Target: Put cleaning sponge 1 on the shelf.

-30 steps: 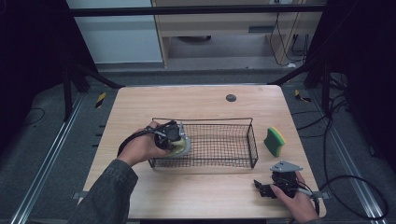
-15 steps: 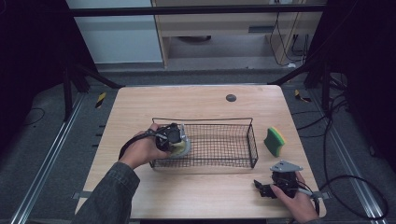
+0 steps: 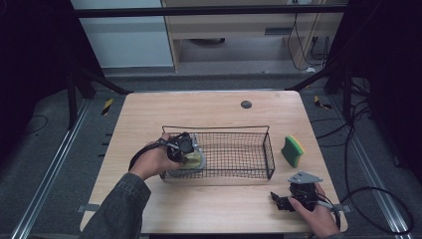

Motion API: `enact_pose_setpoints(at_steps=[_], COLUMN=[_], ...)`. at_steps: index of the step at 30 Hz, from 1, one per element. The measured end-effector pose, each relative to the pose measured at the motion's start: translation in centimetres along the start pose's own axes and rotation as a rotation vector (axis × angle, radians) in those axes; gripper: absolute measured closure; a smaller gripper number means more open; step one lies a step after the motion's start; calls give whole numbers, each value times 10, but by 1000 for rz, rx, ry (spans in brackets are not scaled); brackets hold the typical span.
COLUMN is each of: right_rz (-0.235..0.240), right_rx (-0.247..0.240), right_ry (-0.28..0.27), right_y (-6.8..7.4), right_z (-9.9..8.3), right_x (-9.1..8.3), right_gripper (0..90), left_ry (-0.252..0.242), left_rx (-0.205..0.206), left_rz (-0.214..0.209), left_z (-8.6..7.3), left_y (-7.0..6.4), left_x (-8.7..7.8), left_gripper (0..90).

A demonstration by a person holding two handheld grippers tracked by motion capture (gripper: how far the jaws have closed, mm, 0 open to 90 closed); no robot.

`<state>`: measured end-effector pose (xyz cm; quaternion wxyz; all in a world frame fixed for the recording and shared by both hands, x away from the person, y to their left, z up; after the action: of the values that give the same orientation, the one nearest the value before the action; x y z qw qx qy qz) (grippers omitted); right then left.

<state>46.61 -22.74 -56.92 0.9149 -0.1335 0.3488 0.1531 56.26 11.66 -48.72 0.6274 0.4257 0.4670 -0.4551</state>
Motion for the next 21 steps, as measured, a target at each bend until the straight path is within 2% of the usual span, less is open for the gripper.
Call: enact_pose_setpoints(at_steps=[6, 10, 11, 13, 15, 16, 21], right_rz=[0, 0, 1, 0, 1, 1, 6], right_rx=[0, -1, -1, -1, 2, 2, -6], right_ry=[0, 0, -2, 0, 1, 1, 0], right_y=[0, 0, 0, 0, 0, 0, 0], right_z=[0, 0, 0, 0, 0, 0, 0], right_x=[0, 0, 0, 0, 0, 0, 0], right_gripper=[5, 5, 5, 5, 5, 5, 5], left_ry=[-38, -121, -146, -194, -212, -222, -303], left_rx=[-20, -61, -76, -111, -126, -136, -237], left_rz=[5, 40, 59, 92, 105, 114, 155], left_z=[-1, 1, 1, -1, -2, -3, -15], left_y=[2, 4, 5, 7, 7, 7, 10], left_x=[-7, -24, -30, -43, -48, -50, -63], left_gripper=[659, 587, 566, 463, 399, 399, 173])
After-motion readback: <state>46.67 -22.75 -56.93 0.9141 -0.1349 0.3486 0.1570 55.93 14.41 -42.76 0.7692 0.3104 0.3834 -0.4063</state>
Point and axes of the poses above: each handheld gripper's, and its own axes: x roughly forward along the jaws, z roughly out of its top, y roughly to its left, the point moved 8 cm from there along x, roughly forward along the jaws, and after that the axes turned 11 degrees about -z, right-handed, at the moved point
